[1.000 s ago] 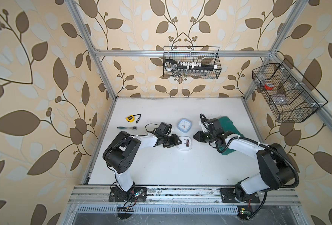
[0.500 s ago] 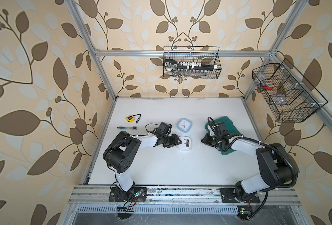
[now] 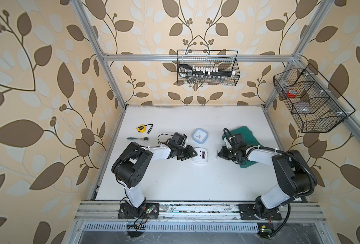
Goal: Insert the battery into the alarm
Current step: Pick up the cover from the center of the board.
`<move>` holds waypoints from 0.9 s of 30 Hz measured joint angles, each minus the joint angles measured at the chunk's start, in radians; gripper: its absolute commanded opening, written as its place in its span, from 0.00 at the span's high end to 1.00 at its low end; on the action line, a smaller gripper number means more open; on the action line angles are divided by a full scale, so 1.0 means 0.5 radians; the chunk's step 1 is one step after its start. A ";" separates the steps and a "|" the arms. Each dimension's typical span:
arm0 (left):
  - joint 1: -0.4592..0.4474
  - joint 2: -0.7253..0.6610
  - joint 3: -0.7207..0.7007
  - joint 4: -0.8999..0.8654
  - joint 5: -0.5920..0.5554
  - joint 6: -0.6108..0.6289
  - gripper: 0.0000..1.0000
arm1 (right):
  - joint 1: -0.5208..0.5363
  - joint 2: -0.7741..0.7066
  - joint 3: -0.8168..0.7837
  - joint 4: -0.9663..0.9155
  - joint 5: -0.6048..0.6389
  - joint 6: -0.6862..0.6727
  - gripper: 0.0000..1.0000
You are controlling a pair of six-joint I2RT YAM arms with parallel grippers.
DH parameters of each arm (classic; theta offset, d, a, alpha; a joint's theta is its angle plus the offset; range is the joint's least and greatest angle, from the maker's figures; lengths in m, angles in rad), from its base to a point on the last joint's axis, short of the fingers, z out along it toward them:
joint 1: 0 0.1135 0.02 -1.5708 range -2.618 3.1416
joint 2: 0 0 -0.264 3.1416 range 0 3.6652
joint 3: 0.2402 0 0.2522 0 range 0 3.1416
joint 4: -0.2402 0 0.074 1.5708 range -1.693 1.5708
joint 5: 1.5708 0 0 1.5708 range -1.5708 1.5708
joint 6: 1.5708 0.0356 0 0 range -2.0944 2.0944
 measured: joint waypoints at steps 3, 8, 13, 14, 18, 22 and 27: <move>0.000 0.000 0.001 0.000 0.001 0.000 0.51 | 0.000 -0.002 -0.001 0.021 -0.008 0.021 0.84; 0.000 0.003 0.002 0.001 0.005 -0.001 0.51 | 0.000 -0.050 -0.002 0.053 -0.013 0.041 0.78; 0.000 0.005 0.002 0.003 0.009 -0.001 0.51 | 0.000 -0.045 -0.002 0.082 -0.043 0.056 0.81; 0.000 0.005 0.002 0.003 0.009 -0.001 0.51 | 0.000 -0.039 -0.002 0.092 -0.057 0.065 0.81; 0.000 0.005 0.002 0.004 0.010 -0.001 0.51 | 0.000 0.005 -0.002 0.127 -0.124 0.085 0.82; 0.000 0.005 0.002 0.004 0.010 0.000 0.51 | 0.000 0.042 -0.002 0.148 -0.172 0.105 0.82; 0.000 0.005 0.002 0.004 0.010 0.000 0.51 | 0.000 0.076 -0.002 0.158 -0.203 0.124 0.83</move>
